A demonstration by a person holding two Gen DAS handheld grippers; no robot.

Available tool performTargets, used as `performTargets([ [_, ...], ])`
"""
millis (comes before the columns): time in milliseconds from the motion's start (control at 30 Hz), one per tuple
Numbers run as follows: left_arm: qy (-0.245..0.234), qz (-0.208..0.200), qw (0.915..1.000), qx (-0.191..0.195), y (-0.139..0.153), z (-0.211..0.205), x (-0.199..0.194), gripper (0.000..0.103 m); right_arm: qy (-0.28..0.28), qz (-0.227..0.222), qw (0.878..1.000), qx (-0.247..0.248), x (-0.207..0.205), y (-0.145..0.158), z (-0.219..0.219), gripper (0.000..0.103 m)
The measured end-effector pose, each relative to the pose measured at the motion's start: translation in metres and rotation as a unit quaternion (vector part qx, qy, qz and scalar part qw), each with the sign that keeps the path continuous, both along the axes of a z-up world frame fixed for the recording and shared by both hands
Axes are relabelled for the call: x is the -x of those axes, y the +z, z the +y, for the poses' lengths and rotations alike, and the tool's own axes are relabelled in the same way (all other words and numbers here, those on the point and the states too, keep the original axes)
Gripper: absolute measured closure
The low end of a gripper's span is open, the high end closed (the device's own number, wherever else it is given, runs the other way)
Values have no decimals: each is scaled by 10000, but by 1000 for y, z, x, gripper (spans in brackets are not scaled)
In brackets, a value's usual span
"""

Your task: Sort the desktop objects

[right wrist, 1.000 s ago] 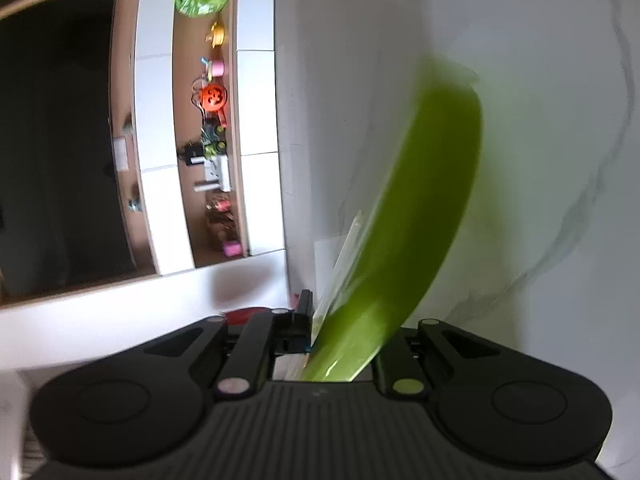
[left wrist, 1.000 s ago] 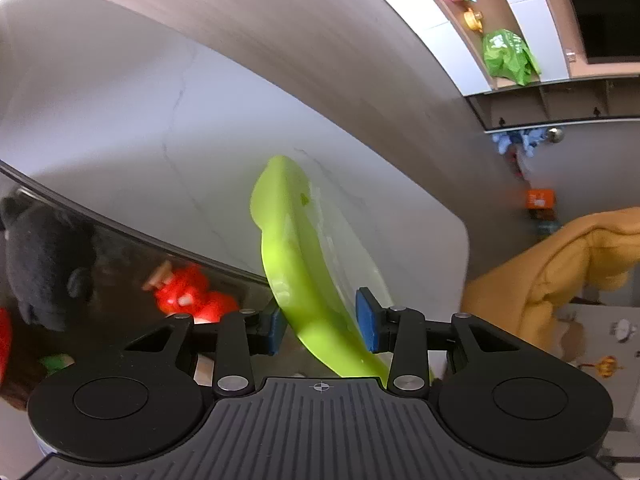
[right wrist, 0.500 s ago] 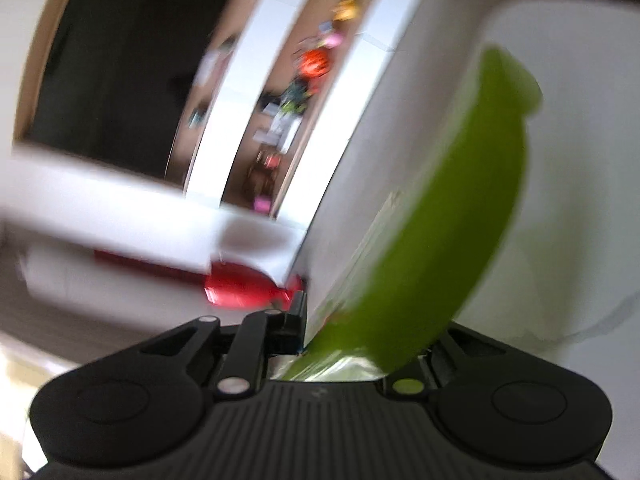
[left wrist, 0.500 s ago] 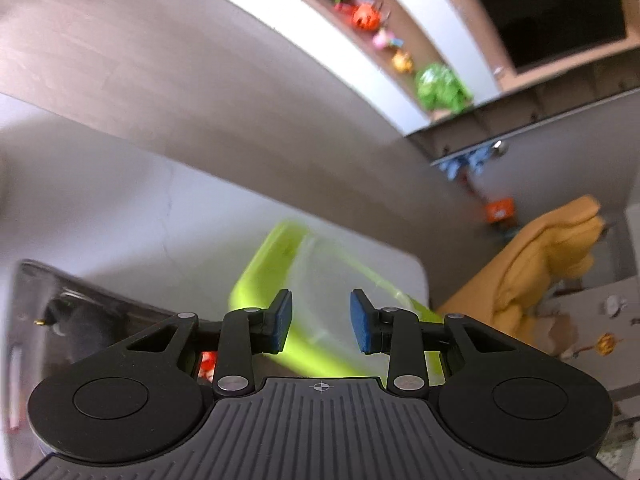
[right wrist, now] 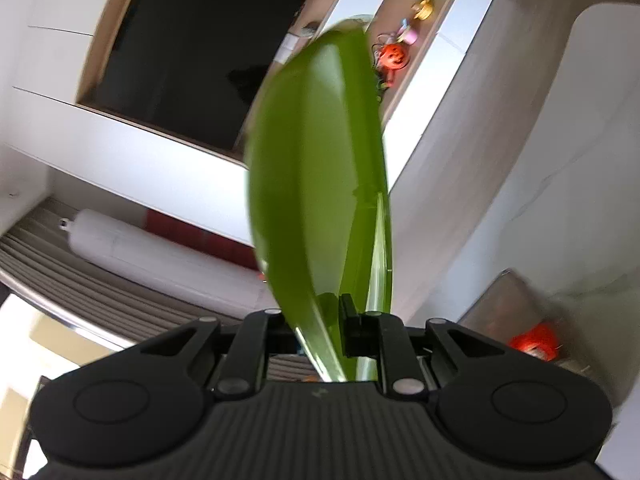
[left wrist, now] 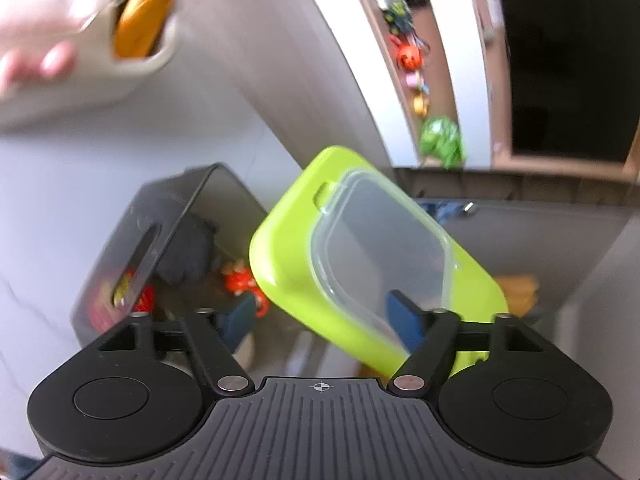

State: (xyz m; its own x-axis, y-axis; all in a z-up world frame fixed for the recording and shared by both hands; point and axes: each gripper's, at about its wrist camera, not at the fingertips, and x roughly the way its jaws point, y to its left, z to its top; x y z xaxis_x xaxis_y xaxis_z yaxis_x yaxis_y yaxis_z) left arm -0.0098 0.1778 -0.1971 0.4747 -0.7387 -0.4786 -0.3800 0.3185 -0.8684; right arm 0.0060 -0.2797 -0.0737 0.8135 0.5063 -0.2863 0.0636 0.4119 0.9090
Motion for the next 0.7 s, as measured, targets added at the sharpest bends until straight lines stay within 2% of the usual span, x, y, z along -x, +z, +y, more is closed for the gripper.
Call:
performTargets([
  [167, 297, 34, 9990, 329, -18, -1, 11, 10, 163, -18, 9984, -536, 0, 9, 5, 86],
  [233, 432, -50, 9983, 384, -22, -3, 13, 9, 283, 66, 9955, -897, -4, 4, 6, 85],
  [333, 728, -79, 9965, 413, -28, 4, 26, 8, 525, 211, 9882, -1422, -10, -20, 7, 85],
  [367, 833, -85, 9957, 405, -30, 8, 32, 9, 625, 272, 9881, -1380, -7, -26, 7, 85],
  [467, 1080, -82, 9941, 43, -31, 19, 51, 15, 914, 464, 9867, -1263, 2, -44, 8, 85],
  [500, 1092, -42, 9939, -142, -30, 22, 56, 28, 968, 577, 9854, -1275, 6, -54, 10, 85],
  [567, 1058, -15, 9938, -333, -32, 27, 65, 42, 1065, 803, 9824, -1306, 15, -72, 13, 85],
  [633, 1108, -16, 9930, -407, -34, 31, 72, 47, 1042, 1023, 9791, -1414, 34, -92, 14, 88],
  [700, 997, 20, 9906, -936, -30, 31, 73, 46, 1018, 1242, 9752, -1522, 52, -112, 15, 92],
])
